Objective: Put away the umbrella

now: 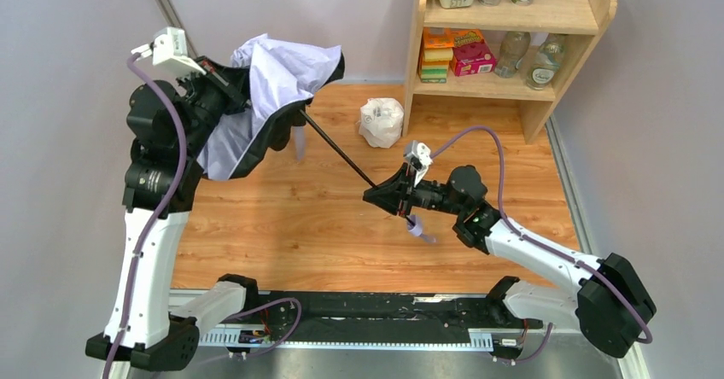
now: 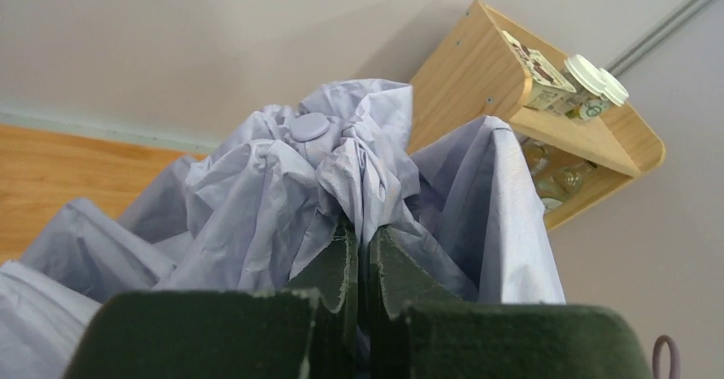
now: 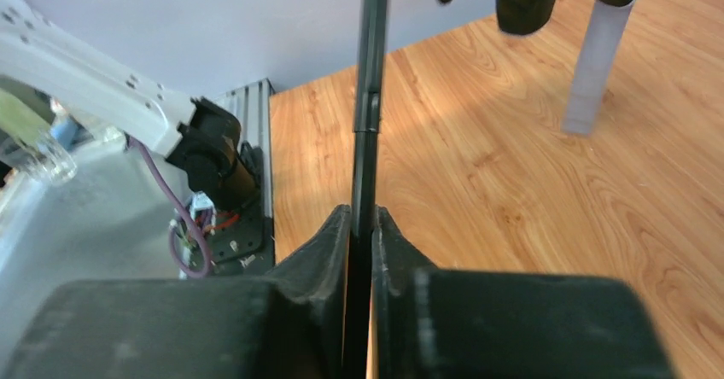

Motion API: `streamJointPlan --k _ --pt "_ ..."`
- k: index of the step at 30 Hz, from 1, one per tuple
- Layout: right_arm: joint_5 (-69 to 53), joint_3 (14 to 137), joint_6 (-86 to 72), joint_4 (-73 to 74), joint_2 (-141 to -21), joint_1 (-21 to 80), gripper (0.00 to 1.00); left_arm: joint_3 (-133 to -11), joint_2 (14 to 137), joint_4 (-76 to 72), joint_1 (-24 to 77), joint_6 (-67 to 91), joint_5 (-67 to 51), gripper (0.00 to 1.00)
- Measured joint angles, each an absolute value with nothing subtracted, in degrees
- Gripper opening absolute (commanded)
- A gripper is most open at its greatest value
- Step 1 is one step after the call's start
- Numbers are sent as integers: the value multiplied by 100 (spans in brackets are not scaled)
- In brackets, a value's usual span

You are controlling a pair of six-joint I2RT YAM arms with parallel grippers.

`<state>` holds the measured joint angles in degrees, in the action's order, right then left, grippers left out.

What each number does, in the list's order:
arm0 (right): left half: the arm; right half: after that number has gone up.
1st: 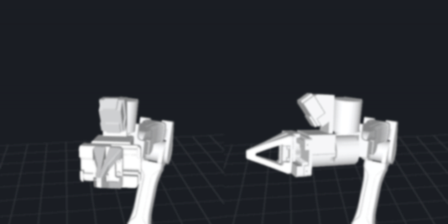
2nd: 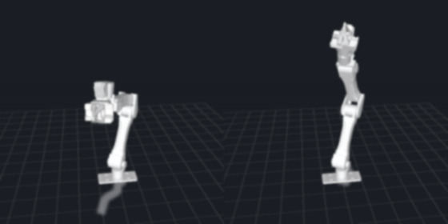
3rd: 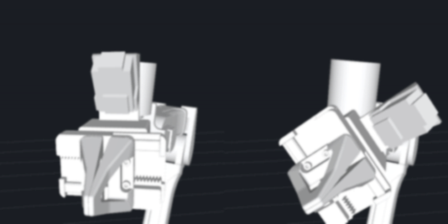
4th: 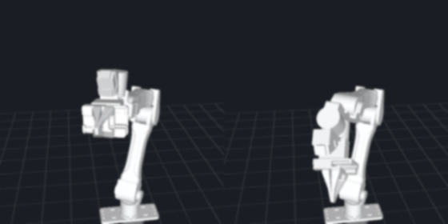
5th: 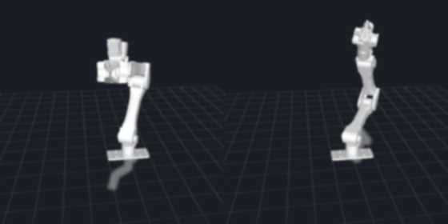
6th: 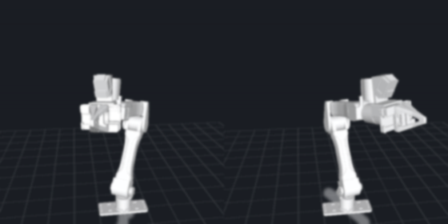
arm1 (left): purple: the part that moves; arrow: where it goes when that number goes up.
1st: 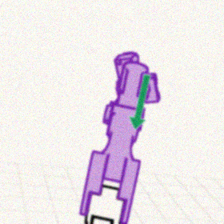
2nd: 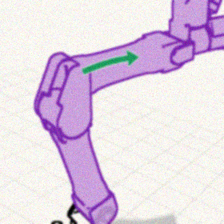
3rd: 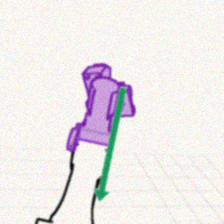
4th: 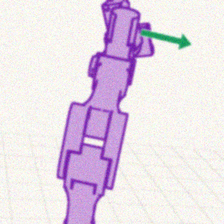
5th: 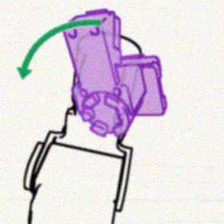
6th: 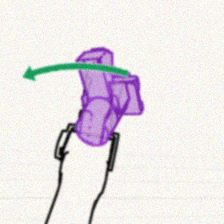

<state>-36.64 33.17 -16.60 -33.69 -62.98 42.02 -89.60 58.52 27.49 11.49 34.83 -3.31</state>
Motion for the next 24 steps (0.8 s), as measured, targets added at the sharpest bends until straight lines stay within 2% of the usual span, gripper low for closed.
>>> streamJointPlan --k 1,3,4,8,11,16,24 --pt "-3594 3354 -1619 -3260 -6333 4202 61 -8958 5889 2646 1146 3430 -449 0" --pt "-3476 3546 -1525 -2950 -6471 4263 81 -8949 6012 2405 1146 3192 -784 0" --pt "-3334 3658 -1505 -2790 -6530 4303 87 -8949 6042 2368 1146 3015 -943 0" --pt "-2488 4228 -1527 -1651 -6676 4383 100 -8910 6051 2198 1162 2051 -1619 0" --pt "-1973 4440 -1507 -915 -6643 4379 100 -8729 5909 1800 1210 1428 -1922 0" --pt "-1382 4539 -1369 -54 -6302 4370 100 -7706 5376 530 1288 1007 -2370 0" --pt "-624 4720 -1238 451 -5586 4265 100 -6490 5046 -698 1903 840 -2373 0"
